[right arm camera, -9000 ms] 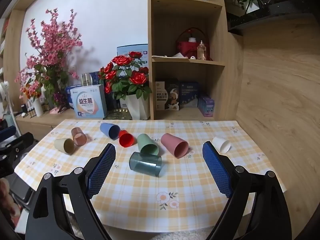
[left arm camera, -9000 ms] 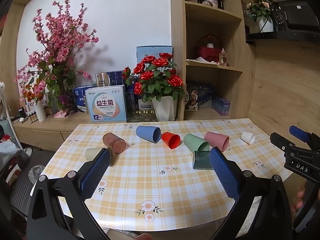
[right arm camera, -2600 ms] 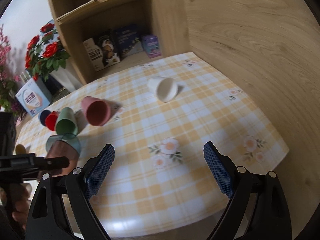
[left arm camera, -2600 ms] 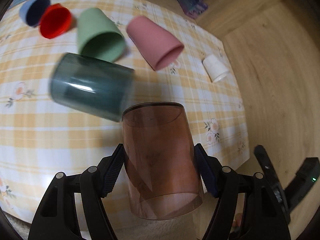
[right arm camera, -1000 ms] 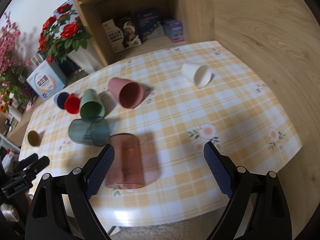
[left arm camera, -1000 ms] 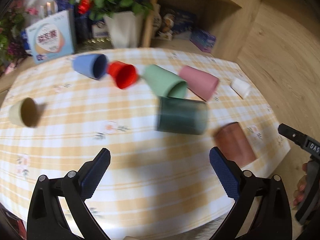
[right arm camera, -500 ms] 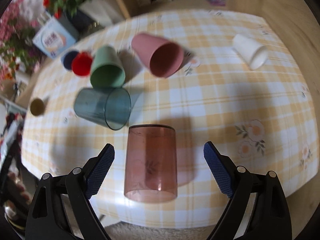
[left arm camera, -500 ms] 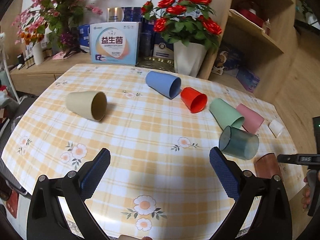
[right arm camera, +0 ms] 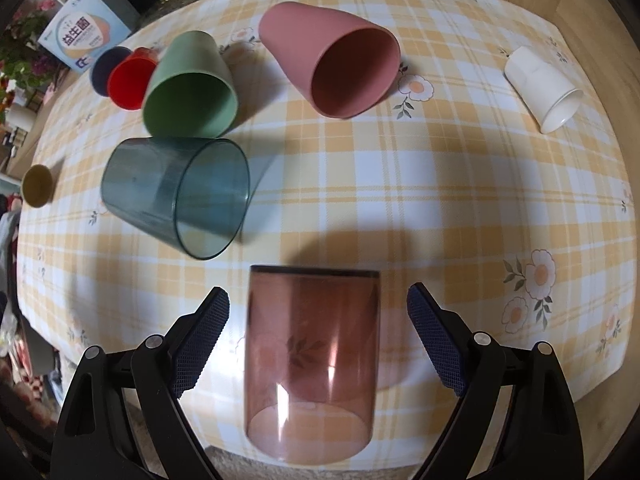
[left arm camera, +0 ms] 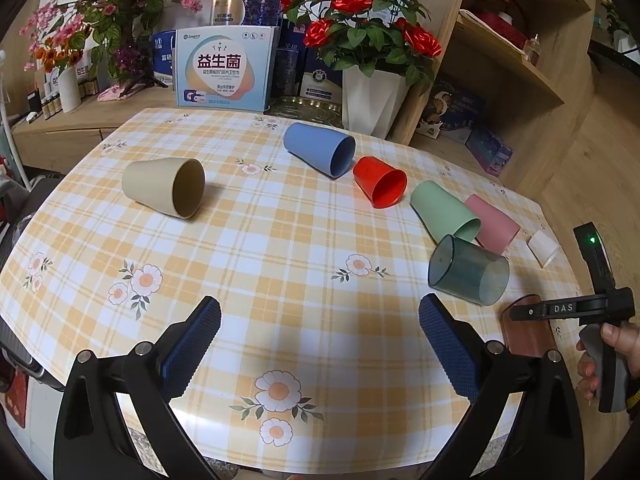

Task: Flip cup upside down
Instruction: 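Rotate the brown cup in the right tool so its base faces up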

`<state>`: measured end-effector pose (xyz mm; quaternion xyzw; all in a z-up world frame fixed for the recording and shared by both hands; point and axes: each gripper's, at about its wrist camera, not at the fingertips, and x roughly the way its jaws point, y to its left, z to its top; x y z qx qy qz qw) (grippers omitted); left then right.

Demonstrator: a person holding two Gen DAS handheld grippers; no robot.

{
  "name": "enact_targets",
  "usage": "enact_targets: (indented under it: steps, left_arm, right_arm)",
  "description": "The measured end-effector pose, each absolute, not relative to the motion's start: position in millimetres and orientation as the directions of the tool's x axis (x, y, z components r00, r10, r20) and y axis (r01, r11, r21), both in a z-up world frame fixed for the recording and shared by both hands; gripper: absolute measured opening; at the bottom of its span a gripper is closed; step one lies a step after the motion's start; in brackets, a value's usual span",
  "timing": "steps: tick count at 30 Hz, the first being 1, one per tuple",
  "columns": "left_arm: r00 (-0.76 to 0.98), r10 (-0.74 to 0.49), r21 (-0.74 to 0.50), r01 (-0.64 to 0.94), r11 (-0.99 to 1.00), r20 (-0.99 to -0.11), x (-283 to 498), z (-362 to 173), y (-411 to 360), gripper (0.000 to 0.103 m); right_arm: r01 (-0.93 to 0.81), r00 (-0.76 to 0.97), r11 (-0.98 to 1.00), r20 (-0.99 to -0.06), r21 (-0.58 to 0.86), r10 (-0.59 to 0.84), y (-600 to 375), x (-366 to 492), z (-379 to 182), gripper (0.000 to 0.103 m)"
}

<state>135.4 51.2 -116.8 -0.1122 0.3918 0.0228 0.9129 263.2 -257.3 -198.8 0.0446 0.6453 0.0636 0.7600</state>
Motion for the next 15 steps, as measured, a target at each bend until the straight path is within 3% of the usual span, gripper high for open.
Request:
enact_targets:
  steps: [6, 9, 15]
  left_arm:
    - [0.68, -0.046, -0.18, -0.128, 0.975, -0.732, 135.4, -119.9, 47.3, 0.097]
    - [0.677, -0.044, -0.177, -0.129, 0.976, -0.735, 135.1, -120.4, 46.1, 0.097]
    - [0.679, -0.038, -0.176, -0.135, 0.975, -0.733, 132.4, -118.4, 44.6, 0.097]
  right_arm:
    - [-0.025, 0.154, 0.984, -0.972, 0.175, 0.177, -257.1, 266.2, -205.3, 0.087]
    - [-0.02, 0.139, 0.983, -0.973, 0.181, 0.182, -256.5, 264.1, -210.4, 0.066]
    - [0.016, 0.18, 0.966, -0.951, 0.259, 0.252, -270.7, 257.0, -207.9, 0.063]
